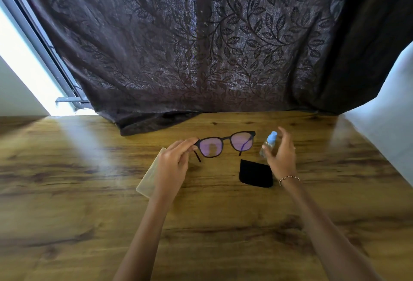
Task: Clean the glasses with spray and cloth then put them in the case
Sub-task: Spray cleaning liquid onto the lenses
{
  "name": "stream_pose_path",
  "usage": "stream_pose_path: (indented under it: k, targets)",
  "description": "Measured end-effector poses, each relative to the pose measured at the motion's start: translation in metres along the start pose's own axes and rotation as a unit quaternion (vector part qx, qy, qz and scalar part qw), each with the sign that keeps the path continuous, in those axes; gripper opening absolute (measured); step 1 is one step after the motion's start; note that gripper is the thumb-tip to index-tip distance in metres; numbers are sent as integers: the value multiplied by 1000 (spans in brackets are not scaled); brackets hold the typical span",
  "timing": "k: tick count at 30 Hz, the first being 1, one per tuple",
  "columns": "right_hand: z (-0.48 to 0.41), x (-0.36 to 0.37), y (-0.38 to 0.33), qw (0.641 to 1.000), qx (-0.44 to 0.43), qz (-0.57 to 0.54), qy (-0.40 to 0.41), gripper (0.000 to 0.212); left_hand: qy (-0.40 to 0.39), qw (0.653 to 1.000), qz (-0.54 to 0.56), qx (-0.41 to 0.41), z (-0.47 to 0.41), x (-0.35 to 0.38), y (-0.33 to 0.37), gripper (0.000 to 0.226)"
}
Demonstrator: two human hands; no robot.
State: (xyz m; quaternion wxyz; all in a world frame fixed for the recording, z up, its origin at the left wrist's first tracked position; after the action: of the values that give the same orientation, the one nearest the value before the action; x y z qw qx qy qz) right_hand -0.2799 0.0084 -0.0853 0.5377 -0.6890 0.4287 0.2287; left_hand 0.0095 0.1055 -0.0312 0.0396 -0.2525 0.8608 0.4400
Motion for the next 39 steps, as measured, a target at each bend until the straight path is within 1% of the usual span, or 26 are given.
stream_pose_path:
  k: [3, 8, 11, 15, 18, 24, 26, 32, 36, 39]
  targets:
    - [0, 10, 6, 999, 17, -24, -34, 74, 1, 1000, 5, 8, 3, 1, 7, 36]
    - [-3, 14, 3, 998, 12, -43, -46, 65, 10, 1000, 5, 3, 3, -2, 12, 36]
    - [-4, 3, -11, 997, 4, -73, -22, 60, 12, 1000, 3, 2, 3, -4, 16, 37]
    - [10, -25, -40, 987, -73, -140, 42, 49, 23, 1000, -14, 2, 2, -8, 18, 33]
    - [26, -45, -63, 980, -87, -172, 55, 47, 29, 999, -24, 5, 0, -9, 18, 33]
    - [53, -65, -111, 961, -202, -170, 78, 43, 24, 999, -28, 0, -5, -7, 14, 32]
    - [55, -63, -124, 959, -225, -155, 76, 42, 22, 999, -29, 3, -7, -5, 13, 32]
    - [56, -51, -151, 954, -273, -117, 45, 44, 26, 999, -33, 13, -19, 1, 11, 26]
    - [57, -45, -158, 958, -275, -83, 2, 52, 25, 999, -37, 19, -29, 4, 10, 25]
    - [59, -44, -162, 958, -281, -49, -9, 53, 29, 999, -36, 26, -34, 5, 11, 24]
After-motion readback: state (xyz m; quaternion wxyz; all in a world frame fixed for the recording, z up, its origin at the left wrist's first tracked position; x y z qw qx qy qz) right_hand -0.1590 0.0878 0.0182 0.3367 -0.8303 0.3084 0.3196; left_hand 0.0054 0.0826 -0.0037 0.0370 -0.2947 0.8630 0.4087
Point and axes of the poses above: each hand's wrist, its own z-axis away from the middle knuckle, its own x-axis out of the palm, y = z × x, the point moved 3 cm from there along -z, towards the middle knuckle, and after that the axes turned 14 degrees about z, right-handed, at the moved point
